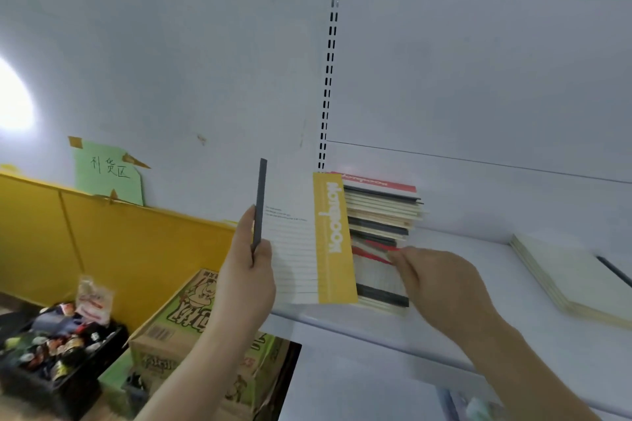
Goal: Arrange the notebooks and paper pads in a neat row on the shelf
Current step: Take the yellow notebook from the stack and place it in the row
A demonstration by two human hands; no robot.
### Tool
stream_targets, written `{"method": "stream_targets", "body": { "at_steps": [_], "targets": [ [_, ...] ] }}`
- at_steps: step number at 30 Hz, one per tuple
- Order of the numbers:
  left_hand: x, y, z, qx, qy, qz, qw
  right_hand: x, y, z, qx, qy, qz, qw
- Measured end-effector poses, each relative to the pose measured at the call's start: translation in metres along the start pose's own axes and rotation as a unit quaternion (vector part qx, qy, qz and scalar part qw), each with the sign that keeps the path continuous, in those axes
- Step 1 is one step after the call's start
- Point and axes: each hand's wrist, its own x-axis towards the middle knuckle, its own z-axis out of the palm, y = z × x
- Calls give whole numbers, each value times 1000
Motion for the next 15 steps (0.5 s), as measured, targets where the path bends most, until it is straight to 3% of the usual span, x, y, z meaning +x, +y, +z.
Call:
{"method": "stream_targets", "body": {
  "at_steps": [4, 6, 12, 15],
  "targets": [
    [-1, 3, 6, -30, -3, 18, 999, -2, -2, -29, 91, 151, 73, 982],
    [-3, 4, 16, -53, -24, 17, 998, -10, -23, -36, 84, 216, 68, 970],
    [-24, 13, 60, -144, -94, -31, 985, -40, -83, 14, 58, 219, -21, 974],
    [-27, 16, 73, -184, -105, -35, 977, -52, -84, 24, 73, 165, -48, 982]
  ]
}}
